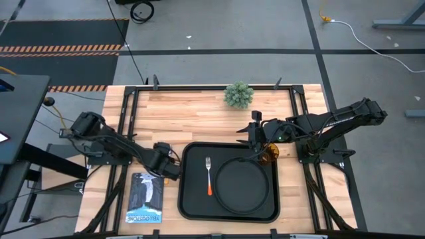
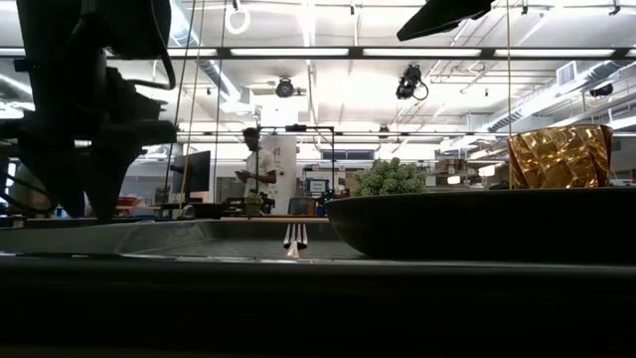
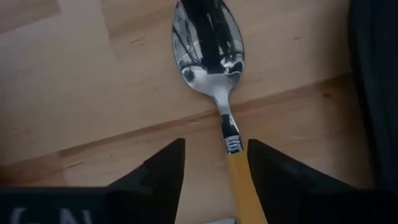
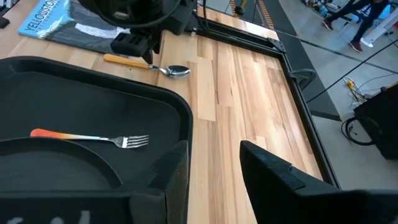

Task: Pick and place plate/cup/fork/spoon on tray
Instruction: Put the yellow spoon on the left side of the orange spoon

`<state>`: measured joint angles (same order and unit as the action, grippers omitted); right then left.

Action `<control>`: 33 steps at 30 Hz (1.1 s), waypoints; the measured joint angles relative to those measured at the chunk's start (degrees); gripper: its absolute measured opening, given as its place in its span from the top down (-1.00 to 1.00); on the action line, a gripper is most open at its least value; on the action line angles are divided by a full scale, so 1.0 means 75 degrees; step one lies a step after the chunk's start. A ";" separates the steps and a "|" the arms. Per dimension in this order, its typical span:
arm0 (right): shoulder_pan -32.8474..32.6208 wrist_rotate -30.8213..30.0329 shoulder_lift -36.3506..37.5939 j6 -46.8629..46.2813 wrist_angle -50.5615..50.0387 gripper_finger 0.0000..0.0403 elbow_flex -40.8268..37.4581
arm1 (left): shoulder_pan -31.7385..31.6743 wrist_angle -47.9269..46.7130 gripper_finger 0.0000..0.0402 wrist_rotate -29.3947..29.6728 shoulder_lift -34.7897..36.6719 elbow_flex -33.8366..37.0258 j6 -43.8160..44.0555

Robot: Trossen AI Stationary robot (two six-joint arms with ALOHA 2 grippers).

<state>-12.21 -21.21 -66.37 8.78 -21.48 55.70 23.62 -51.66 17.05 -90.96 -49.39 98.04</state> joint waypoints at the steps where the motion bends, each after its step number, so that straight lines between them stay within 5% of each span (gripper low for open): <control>1: 0.0001 0.0000 0.0000 0.0003 -0.0003 0.24 0.0000 | 0.0000 0.0023 0.10 -0.0014 -0.0055 0.0000 0.0000; 33: 0.0001 0.0038 0.0000 0.0029 0.0025 0.24 0.0000 | -0.0175 0.0569 0.19 -0.0139 -0.0744 -0.0021 -0.0368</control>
<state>-12.20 -20.93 -66.37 8.99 -21.29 55.70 22.31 -47.39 16.01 -96.54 -49.54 95.28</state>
